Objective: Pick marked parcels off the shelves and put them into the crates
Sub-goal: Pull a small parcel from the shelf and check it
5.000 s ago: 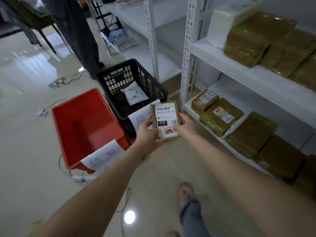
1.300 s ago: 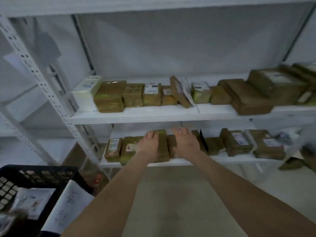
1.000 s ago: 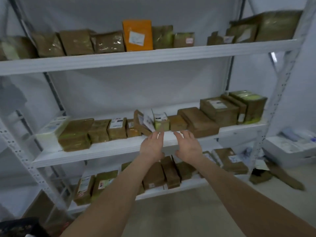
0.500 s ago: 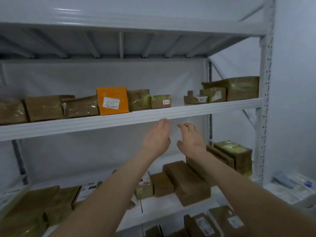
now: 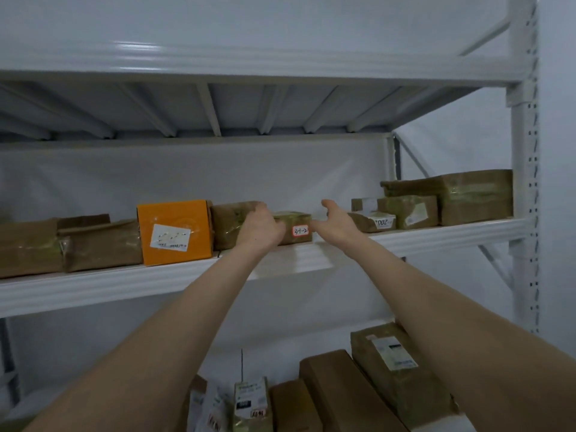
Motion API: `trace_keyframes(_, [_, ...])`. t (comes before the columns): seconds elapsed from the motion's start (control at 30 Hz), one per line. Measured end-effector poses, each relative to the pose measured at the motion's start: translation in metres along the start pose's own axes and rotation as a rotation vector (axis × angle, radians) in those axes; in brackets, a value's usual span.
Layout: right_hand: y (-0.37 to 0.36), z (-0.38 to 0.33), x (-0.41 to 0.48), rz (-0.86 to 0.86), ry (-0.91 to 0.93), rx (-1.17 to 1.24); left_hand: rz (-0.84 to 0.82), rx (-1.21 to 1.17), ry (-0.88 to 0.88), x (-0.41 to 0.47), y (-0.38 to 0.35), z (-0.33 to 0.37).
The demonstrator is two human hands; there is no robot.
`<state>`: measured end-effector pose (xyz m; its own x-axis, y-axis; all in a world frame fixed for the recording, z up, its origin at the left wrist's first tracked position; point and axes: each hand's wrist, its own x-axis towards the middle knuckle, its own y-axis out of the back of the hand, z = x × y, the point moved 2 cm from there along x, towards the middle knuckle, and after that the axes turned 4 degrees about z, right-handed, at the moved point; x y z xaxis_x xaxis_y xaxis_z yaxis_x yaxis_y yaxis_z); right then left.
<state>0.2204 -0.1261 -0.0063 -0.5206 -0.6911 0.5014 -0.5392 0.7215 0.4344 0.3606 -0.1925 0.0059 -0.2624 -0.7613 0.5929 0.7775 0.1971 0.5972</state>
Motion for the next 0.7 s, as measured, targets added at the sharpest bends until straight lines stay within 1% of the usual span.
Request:
trace_keyframes(0.07, [-0.006,-0.002,0.009,-0.093,0.001,0.069,-0.056,0.001,0.03,0.002,-0.006,0.002])
trace_keyframes(0.13, [-0.009,0.001,0.015,-0.165,-0.004,0.101,-0.072,-0.064,0.069,0.002,-0.011,0.004])
trace_keyframes(0.2, [-0.002,0.009,0.02,-0.145,-0.005,0.139,-0.031,-0.199,0.138,-0.001,-0.014,0.009])
trace_keyframes(0.27, [0.009,0.019,0.025,-0.076,-0.034,0.214,0.037,-0.354,0.222,-0.003,-0.019,0.015])
trace_keyframes(0.37, [0.023,0.035,0.028,-0.005,-0.072,0.261,0.102,-0.452,0.287,-0.007,-0.03,0.028])
trace_keyframes(0.5, [0.039,0.051,0.027,-0.052,-0.125,0.475,0.117,-0.546,0.328,-0.012,-0.043,0.043])
trace_keyframes(0.6, [0.051,0.056,0.021,-0.084,-0.14,0.556,0.101,-0.662,0.357,-0.018,-0.046,0.052])
trace_keyframes(0.7, [0.054,0.057,0.016,-0.079,-0.131,0.616,0.103,-0.74,0.342,-0.021,-0.048,0.057])
